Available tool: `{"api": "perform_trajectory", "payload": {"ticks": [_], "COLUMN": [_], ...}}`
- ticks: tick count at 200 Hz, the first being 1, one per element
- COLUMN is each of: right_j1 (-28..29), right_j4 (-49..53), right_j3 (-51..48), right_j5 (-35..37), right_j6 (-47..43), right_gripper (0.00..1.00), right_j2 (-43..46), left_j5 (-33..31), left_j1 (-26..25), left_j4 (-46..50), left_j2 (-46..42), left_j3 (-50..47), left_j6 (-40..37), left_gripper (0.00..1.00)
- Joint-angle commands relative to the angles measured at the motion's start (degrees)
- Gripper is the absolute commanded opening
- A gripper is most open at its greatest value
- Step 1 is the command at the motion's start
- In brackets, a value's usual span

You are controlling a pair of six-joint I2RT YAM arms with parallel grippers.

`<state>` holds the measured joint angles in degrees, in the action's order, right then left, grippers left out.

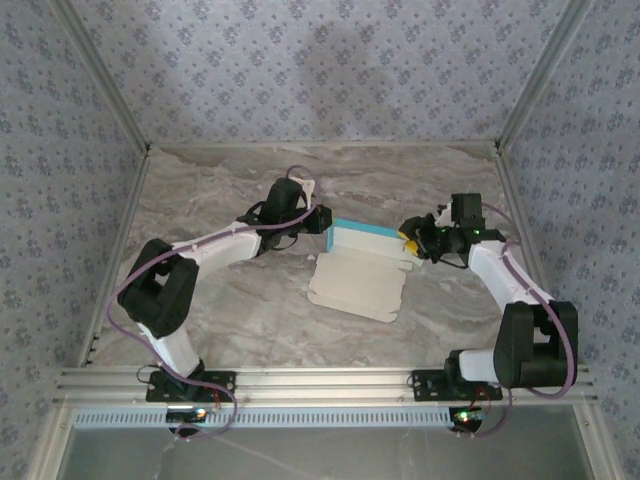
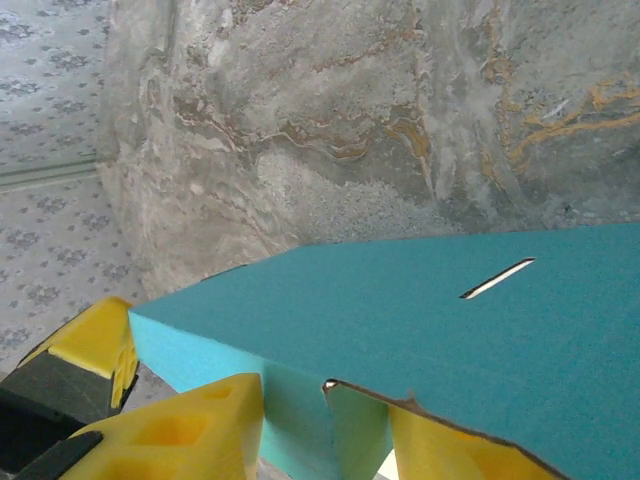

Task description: Fold the paper box

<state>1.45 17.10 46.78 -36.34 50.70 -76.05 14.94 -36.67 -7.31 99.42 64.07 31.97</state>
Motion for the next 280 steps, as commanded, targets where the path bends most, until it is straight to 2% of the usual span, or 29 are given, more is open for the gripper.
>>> {"api": "perform_trajectory", "payload": {"ticks": [1, 83, 202, 231, 235, 244, 248, 267, 280], "right_j1": [-0.6, -1.3, -1.7, -1.0, -0.9, -0.7, -0.6, -0.6, -0.5], "right_j4": [-6.7, -24.9, -26.3, -26.2, -25.5, -23.1, -21.9, -15.3, -7.3], "right_j3": [-2.1, -7.2, -7.3, -6.9, -6.7, -5.8, -5.5, -4.1, -2.4], "right_j5": [-4.1, -11.6, -11.3, -10.4, -10.3, -9.7, -9.2, -6.2, -1.0], "right_j6": [2.9, 8.8, 9.7, 9.4, 9.0, 7.6, 6.8, 2.0, -3.7], "right_gripper": [0.38, 0.19, 0.0, 0.0, 0.06, 0.29, 0.35, 0.52, 0.59], "right_j2": [1.3, 1.5, 0.5, -0.3, -0.4, -0.4, -0.3, 1.4, 3.7], "left_j5": [-0.4, 0.0, 1.1, 1.1, 0.9, 0.3, 0.1, -1.0, -1.7], "left_j1": [-0.6, -0.1, 0.7, 0.9, 0.9, 1.0, 1.1, 1.2, 1.0], "left_j4": [5.4, 5.4, 4.6, 4.8, 4.8, 4.9, 4.8, 4.3, 3.7], "left_j2": [1.5, 1.6, 1.0, 0.6, 0.5, 0.3, 0.3, 0.1, 0.2], "left_j3": [-0.9, -1.3, -1.4, -1.0, -1.1, -1.2, -1.2, -1.4, -1.6], "left_j6": [-0.7, -0.8, 0.0, 0.2, 0.3, 0.5, 0.8, 2.1, 3.1], "left_gripper": [0.11, 0.11, 0.11, 0.11, 0.11, 0.11, 0.11, 0.11, 0.11]}}
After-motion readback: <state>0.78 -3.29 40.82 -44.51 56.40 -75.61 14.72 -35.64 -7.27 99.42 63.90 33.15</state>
